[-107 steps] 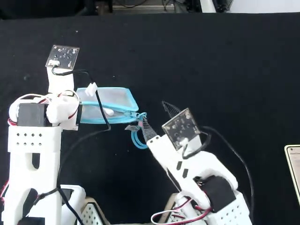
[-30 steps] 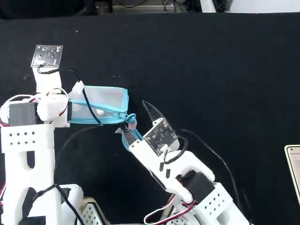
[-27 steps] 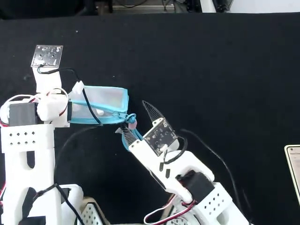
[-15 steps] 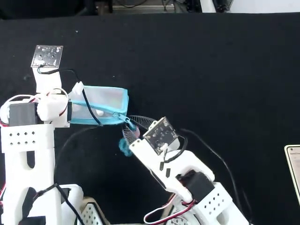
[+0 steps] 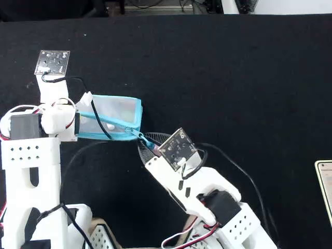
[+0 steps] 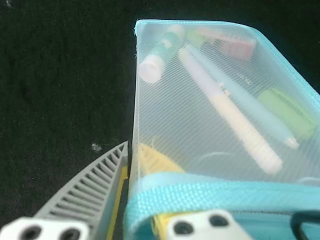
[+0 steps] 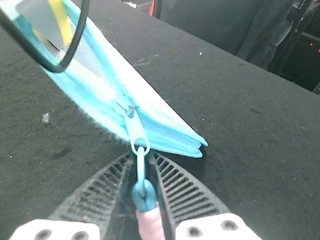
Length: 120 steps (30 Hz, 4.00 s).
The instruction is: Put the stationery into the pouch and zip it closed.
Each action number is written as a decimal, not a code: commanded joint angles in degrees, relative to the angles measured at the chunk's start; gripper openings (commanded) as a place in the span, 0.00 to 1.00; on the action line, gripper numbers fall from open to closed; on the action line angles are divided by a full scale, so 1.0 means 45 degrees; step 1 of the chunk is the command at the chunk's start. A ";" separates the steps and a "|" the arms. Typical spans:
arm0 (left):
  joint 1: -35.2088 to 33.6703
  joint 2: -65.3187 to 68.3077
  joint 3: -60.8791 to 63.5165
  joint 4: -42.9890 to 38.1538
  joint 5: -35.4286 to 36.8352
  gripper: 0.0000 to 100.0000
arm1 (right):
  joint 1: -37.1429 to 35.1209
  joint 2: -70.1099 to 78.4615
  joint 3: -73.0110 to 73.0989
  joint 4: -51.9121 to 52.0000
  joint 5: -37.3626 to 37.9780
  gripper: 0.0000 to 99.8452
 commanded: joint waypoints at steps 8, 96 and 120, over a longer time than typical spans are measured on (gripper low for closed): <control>-0.0186 0.0215 -0.0147 -0.0039 0.0078 0.03 | 0.0117 -0.0186 -0.0811 0.0137 0.0156 0.14; -0.0186 0.0215 -0.0147 -0.0039 0.0098 0.03 | -0.1114 -0.0029 -0.0244 -0.0137 0.1954 0.10; -0.0166 0.0215 -0.0147 -0.0039 0.0117 0.03 | -0.1211 -0.0010 -0.1162 0.0801 0.1875 0.07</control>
